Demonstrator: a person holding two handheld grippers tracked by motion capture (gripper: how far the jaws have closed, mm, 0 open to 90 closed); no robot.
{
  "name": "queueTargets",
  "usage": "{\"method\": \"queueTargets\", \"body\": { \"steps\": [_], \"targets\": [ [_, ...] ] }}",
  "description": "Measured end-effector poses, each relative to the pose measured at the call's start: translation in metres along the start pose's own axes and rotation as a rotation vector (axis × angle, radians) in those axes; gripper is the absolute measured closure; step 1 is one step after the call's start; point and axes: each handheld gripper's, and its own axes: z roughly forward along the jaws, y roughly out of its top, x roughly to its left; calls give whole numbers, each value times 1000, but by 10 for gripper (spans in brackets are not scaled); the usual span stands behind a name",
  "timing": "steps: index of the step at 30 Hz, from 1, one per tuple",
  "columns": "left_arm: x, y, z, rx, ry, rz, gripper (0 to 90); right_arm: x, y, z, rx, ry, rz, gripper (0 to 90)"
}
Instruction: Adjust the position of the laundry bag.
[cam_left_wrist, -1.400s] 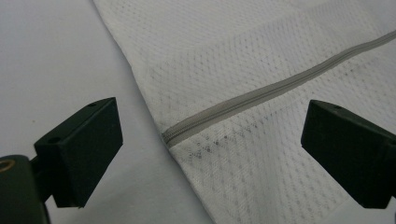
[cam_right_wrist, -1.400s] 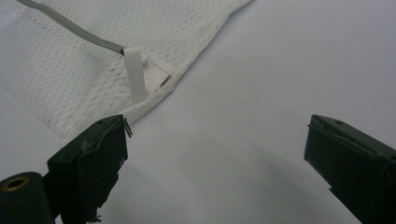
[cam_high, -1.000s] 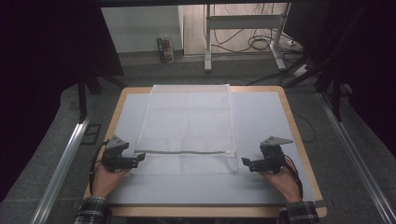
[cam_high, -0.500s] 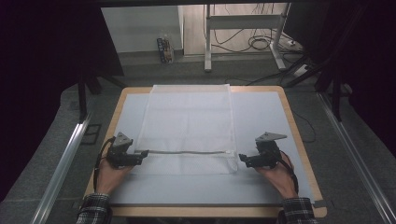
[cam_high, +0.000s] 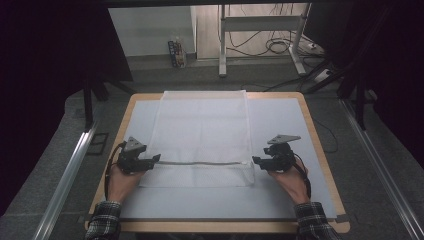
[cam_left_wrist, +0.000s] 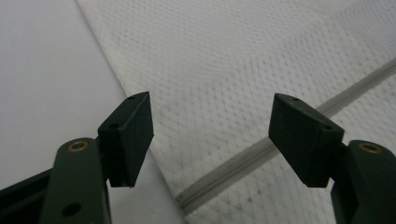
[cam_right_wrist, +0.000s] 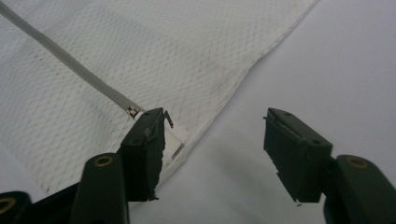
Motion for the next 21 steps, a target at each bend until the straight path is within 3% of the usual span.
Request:
{"method": "queueTargets", "body": {
  "steps": [5,7,13,21],
  "targets": [
    [4,3,7,4,1,-10,343,-1,6,8,16,-5,-11,426],
    [8,6,12,19,7,-8,361,-3,11,14,4,4,23,438],
    [14,10,17,17,6,-39,410,-5,16,25,21,-20,8,484],
    [26,10,24,20,40,-43,460,-7,26,44,28,-67,-29,664]
  ]
}}
